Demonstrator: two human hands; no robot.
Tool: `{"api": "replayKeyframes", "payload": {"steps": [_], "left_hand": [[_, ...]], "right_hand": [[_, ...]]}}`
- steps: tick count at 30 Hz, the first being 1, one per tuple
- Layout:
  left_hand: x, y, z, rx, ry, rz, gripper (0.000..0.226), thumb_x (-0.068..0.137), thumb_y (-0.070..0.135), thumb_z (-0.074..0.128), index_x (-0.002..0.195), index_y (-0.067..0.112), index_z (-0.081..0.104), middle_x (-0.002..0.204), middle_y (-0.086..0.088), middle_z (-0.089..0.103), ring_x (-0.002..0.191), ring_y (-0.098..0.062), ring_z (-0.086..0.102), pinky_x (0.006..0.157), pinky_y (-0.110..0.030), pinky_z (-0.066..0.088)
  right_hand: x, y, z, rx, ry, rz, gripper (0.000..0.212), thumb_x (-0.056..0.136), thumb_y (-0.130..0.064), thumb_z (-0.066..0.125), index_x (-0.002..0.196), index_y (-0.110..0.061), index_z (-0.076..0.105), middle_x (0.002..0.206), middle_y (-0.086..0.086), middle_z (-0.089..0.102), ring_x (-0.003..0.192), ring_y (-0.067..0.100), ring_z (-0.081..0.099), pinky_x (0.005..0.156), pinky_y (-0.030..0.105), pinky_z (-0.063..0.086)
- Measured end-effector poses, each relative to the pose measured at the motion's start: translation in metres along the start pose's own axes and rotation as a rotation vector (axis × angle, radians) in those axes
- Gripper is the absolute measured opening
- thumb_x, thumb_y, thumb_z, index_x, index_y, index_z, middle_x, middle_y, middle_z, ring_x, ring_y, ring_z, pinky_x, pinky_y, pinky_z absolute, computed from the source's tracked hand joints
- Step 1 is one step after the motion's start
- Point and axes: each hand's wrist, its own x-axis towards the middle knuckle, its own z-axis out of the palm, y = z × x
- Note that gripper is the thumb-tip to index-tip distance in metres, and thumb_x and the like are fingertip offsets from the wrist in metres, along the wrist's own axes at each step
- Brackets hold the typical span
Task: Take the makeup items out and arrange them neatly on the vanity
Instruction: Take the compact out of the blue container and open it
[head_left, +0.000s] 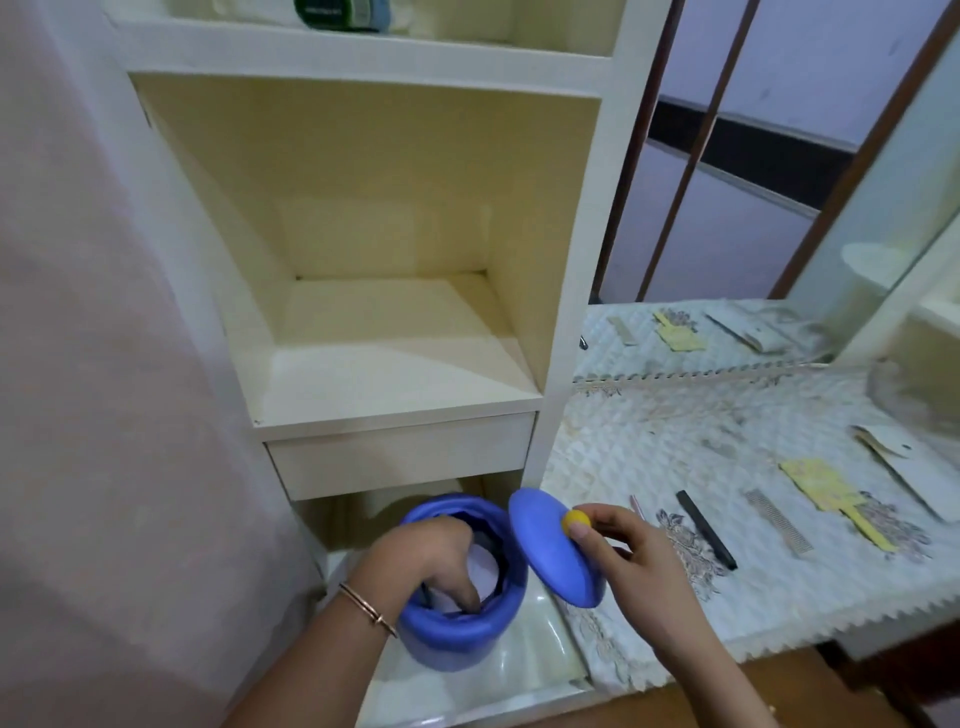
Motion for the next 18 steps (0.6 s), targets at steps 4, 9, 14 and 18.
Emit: {"api": "replayKeyframes", "payload": {"steps": [4, 9, 14, 18], "left_hand": [[-0.011, -0.001, 0.000, -0.069, 0.177, 0.031, 0.046, 0.065, 0.040, 0.069, 0.104, 0.018, 0.057, 0.099, -0.001, 0.061, 0.086, -0.020, 0.055, 0.070, -0.030, 0.044], [-0.047, -0.019, 0.016, -0.350, 0.523, 0.028, 0.059, 0.054, 0.050, 0.061, 0.108, 0.031, 0.048, 0.115, 0.006, 0.051, 0.106, -0.020, 0.049, 0.088, -0.034, 0.045], [-0.074, -0.029, 0.045, -0.569, 0.816, -0.169, 0.074, 0.067, 0.032, 0.072, 0.131, 0.021, 0.036, 0.133, 0.003, 0.036, 0.116, -0.016, 0.046, 0.078, -0.016, 0.028], [-0.081, -0.030, 0.056, -0.576, 0.902, -0.281, 0.074, 0.068, 0.027, 0.073, 0.132, 0.010, 0.039, 0.135, -0.010, 0.042, 0.122, -0.024, 0.043, 0.092, -0.020, 0.025]], "right_hand": [[-0.002, 0.003, -0.002, 0.022, 0.029, -0.008, 0.004, 0.082, -0.022, 0.067, 0.085, -0.021, 0.070, 0.090, -0.001, 0.072, 0.080, 0.000, 0.064, 0.061, 0.008, 0.049], [-0.001, 0.003, 0.023, 0.027, 0.001, -0.019, 0.005, 0.083, -0.024, 0.066, 0.086, -0.026, 0.068, 0.093, -0.005, 0.071, 0.083, 0.001, 0.064, 0.067, 0.010, 0.050], [0.007, -0.001, 0.057, -0.147, -0.043, -0.157, 0.010, 0.084, -0.018, 0.064, 0.084, -0.029, 0.064, 0.092, -0.010, 0.065, 0.084, 0.002, 0.059, 0.071, 0.003, 0.042], [0.011, 0.003, 0.079, -0.445, -0.145, -0.342, 0.011, 0.086, -0.016, 0.060, 0.095, -0.011, 0.066, 0.094, 0.006, 0.064, 0.089, 0.017, 0.054, 0.076, 0.012, 0.032]]}}
